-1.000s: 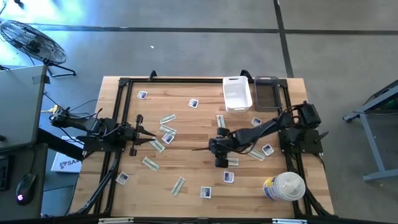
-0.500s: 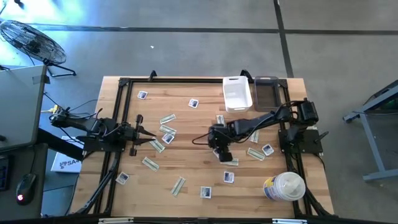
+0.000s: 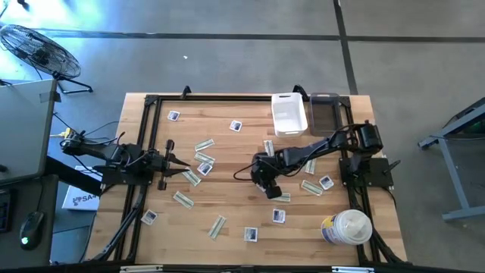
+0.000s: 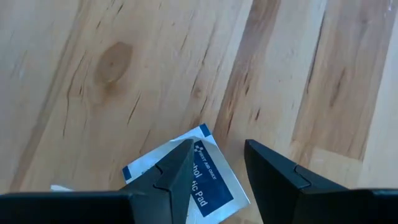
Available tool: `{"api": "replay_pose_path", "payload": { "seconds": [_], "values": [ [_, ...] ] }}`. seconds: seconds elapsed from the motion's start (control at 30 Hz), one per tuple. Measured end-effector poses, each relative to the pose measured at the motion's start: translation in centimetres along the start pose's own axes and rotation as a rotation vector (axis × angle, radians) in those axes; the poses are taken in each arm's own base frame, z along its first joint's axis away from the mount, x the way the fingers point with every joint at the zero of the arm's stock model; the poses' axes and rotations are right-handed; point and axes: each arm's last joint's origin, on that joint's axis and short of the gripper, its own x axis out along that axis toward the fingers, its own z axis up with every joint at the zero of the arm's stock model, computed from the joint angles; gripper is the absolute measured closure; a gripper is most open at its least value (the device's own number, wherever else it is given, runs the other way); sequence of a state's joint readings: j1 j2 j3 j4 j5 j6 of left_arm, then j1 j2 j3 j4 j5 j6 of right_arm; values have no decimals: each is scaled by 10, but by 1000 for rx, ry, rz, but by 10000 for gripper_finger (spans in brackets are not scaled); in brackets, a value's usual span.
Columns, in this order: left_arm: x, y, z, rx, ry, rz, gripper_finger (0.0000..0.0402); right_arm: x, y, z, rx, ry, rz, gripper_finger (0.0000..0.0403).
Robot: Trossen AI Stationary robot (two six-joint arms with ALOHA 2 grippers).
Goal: Pick & Place First Aid Supplies
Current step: Put the alcohol pad into the white bin
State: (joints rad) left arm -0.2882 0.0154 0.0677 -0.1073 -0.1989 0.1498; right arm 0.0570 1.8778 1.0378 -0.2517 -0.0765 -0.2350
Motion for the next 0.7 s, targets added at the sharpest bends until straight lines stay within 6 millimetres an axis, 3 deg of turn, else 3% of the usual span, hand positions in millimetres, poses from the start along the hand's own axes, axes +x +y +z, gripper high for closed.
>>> {"api": "replay_pose_path", "payload": {
  "seconds": [0.7],
  "values": [
    [0,0,0,0,-1,0,332,-1,-7,0,122,1,-26,265]
  ]
}}
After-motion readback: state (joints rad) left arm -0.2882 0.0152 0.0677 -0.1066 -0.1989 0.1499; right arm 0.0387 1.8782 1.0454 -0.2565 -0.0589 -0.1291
